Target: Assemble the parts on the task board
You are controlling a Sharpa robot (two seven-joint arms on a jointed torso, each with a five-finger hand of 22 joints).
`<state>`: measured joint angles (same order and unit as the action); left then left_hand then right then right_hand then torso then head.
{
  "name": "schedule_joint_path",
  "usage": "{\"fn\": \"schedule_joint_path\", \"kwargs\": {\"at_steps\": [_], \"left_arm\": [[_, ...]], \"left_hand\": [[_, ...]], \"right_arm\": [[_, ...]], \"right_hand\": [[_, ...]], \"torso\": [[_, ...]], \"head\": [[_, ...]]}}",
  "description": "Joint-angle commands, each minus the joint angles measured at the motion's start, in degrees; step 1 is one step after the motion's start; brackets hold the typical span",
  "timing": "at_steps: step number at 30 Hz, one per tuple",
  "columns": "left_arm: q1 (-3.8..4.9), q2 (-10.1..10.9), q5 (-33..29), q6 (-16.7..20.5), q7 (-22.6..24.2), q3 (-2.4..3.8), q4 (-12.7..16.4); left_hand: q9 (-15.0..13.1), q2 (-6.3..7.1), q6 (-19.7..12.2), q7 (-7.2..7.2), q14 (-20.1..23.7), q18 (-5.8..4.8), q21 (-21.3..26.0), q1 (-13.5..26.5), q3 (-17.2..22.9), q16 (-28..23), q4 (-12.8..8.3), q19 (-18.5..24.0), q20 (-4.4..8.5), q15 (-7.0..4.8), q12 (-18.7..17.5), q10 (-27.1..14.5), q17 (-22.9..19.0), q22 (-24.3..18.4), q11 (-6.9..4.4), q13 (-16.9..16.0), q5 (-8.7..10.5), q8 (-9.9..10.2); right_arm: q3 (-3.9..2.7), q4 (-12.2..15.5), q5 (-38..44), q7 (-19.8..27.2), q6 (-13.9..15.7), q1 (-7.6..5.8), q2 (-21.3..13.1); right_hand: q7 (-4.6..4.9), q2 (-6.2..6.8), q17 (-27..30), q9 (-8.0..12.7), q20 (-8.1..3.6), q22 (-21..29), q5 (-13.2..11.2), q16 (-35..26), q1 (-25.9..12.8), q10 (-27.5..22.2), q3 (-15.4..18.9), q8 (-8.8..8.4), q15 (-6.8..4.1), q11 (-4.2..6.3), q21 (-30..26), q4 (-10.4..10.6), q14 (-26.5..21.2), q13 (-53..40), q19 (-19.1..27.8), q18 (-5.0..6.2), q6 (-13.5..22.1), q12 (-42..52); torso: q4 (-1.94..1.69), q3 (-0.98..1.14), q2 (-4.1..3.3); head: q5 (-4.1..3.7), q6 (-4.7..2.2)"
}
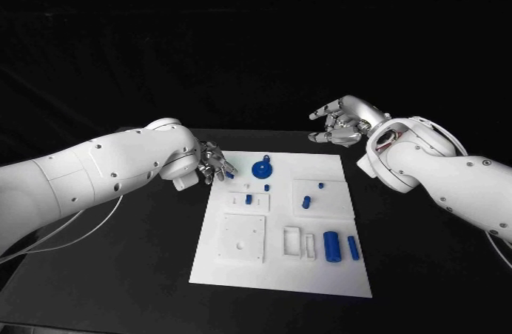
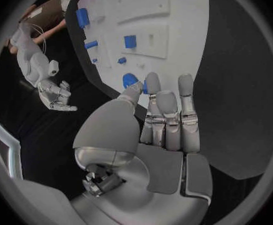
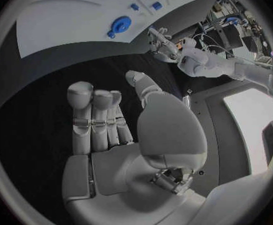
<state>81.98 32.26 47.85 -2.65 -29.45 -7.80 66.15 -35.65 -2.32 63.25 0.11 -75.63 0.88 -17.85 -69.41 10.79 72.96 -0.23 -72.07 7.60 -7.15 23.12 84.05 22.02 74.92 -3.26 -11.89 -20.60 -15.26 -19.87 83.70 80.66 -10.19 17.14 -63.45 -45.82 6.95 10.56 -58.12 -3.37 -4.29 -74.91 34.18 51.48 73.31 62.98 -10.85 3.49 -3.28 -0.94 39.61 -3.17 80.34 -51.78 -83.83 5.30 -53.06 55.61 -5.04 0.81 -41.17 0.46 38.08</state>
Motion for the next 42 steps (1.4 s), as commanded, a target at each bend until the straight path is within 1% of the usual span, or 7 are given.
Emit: {"fn": "schedule_joint_path", "kwargs": {"at_steps": [1,8,15,19,24,30,42], "left_arm": [[0.18,1.5,-1.0,7.5,-3.6,-0.09,3.8],[0.20,4.1,1.4,11.2,-4.8,-0.83,9.9],[0.10,5.7,4.0,13.8,-5.3,-2.87,14.1],[-0.05,5.8,5.5,14.6,-5.4,-3.63,15.0],[-0.16,5.8,6.6,15.2,-5.5,-4.51,15.7],[-0.33,5.3,7.8,15.1,-5.5,-5.24,15.8],[-1.60,4.0,8.5,14.3,-5.2,-5.86,14.9]], "left_hand": [[-19.3,-0.40,1.7,-1.04,-0.5,-0.88,-0.3,0.1,2.9,0.4,-2.7,-0.1,0.52,-0.10,0.4,2.1,0.2,1.1,-0.48,-0.1,-0.25,-1.2],[-19.2,-0.23,2.1,-1.11,-0.9,-0.88,-0.5,0.1,2.9,0.2,-2.7,-0.3,0.59,-0.18,0.5,2.2,0.3,1.0,-0.56,-0.1,-0.36,-0.9],[-19.3,-0.26,2.3,-1.17,-1.2,-0.88,-0.6,0.2,3.0,0.0,-2.5,-0.5,0.68,-0.25,0.8,2.3,0.4,1.0,-0.63,-0.1,-0.70,-0.8],[-19.4,-0.23,2.4,-1.19,-1.3,-0.88,-0.7,0.2,3.0,-0.1,-2.5,-0.6,0.70,-0.28,0.9,2.3,0.5,1.0,-0.65,-0.1,-0.92,-0.8],[-19.5,-0.16,2.5,-1.22,-1.4,-0.88,-0.7,0.2,3.0,-0.1,-2.5,-0.6,0.71,-0.29,1.0,2.3,0.5,1.0,-0.67,-0.1,-0.97,-0.7],[-19.5,-0.03,2.7,-1.25,-1.5,-0.88,-0.7,0.2,3.1,-0.2,-2.6,-0.6,0.75,-0.33,1.1,2.4,0.7,1.0,-0.68,-0.1,-1.14,-0.6],[-19.8,0.03,2.7,-1.28,-1.6,-0.88,-0.9,0.3,3.2,-0.1,-2.6,-0.7,0.80,-0.37,1.4,2.4,0.9,1.0,-0.72,-0.1,-1.48,-0.7]], "right_arm": [[-0.04,0.1,0.2,0.1,-0.5,0.00,-0.1],[-0.04,-0.1,0.1,0.1,-0.6,0.02,0.0],[-0.04,-0.2,0.0,0.2,-0.7,0.05,0.1],[-0.04,-0.3,0.0,0.2,-0.8,0.09,0.3],[-0.03,-0.3,0.1,0.1,-0.9,0.12,0.4],[-0.03,-0.3,0.1,0.1,-0.9,0.13,0.4],[-0.03,-0.2,0.2,0.2,-0.9,0.14,0.4]], "right_hand": [[0.05,-0.01,0.0,-0.1,-0.25,-4.6,0.4,-0.3,-0.6,0.1,-0.3,-0.09,-0.19,0.33,0.0,0.0,0.2,0.0,-1.3,0.66,-0.5,-0.2],[0.05,-0.01,0.0,-0.1,-0.25,-4.6,0.4,-0.3,-0.6,0.1,-0.3,-0.09,-0.19,0.33,0.0,0.0,0.2,0.0,-1.3,0.66,-0.5,-0.2],[0.05,-0.01,0.0,-0.1,-0.25,-4.6,0.4,-0.3,-0.6,0.1,-0.3,-0.09,-0.19,0.33,0.0,0.0,0.2,0.0,-1.3,0.66,-0.5,-0.2],[0.05,-0.01,0.0,-0.1,-0.25,-4.6,0.4,-0.3,-0.6,0.1,-0.3,-0.09,-0.19,0.33,0.0,0.0,0.2,0.0,-1.3,0.66,-0.5,-0.2],[0.05,-0.01,0.0,-0.1,-0.25,-4.6,0.4,-0.3,-0.6,0.1,-0.3,-0.09,-0.19,0.33,0.0,0.0,0.2,0.0,-1.3,0.66,-0.5,-0.2],[0.05,-0.01,0.0,-0.1,-0.25,-4.6,0.4,-0.3,-0.6,0.1,-0.3,-0.09,-0.19,0.33,0.0,0.0,0.2,0.0,-1.3,0.66,-0.5,-0.2],[0.05,-0.01,0.0,-0.1,-0.25,-4.6,0.4,-0.3,-0.6,0.1,-0.3,-0.09,-0.19,0.33,0.0,0.0,0.2,0.0,-1.3,0.66,-0.5,-0.2]], "torso": [[-0.18,-0.06,0.33],[-0.35,-0.17,0.63],[-0.49,-0.02,0.99],[-0.55,0.01,1.11],[-0.29,0.08,0.98],[-0.47,-0.02,0.98],[-0.50,-0.10,0.91]], "head": [[0.26,0.26],[0.68,0.80],[1.09,1.33],[1.09,1.62],[1.13,1.56],[0.71,1.74],[0.30,1.59]]}}
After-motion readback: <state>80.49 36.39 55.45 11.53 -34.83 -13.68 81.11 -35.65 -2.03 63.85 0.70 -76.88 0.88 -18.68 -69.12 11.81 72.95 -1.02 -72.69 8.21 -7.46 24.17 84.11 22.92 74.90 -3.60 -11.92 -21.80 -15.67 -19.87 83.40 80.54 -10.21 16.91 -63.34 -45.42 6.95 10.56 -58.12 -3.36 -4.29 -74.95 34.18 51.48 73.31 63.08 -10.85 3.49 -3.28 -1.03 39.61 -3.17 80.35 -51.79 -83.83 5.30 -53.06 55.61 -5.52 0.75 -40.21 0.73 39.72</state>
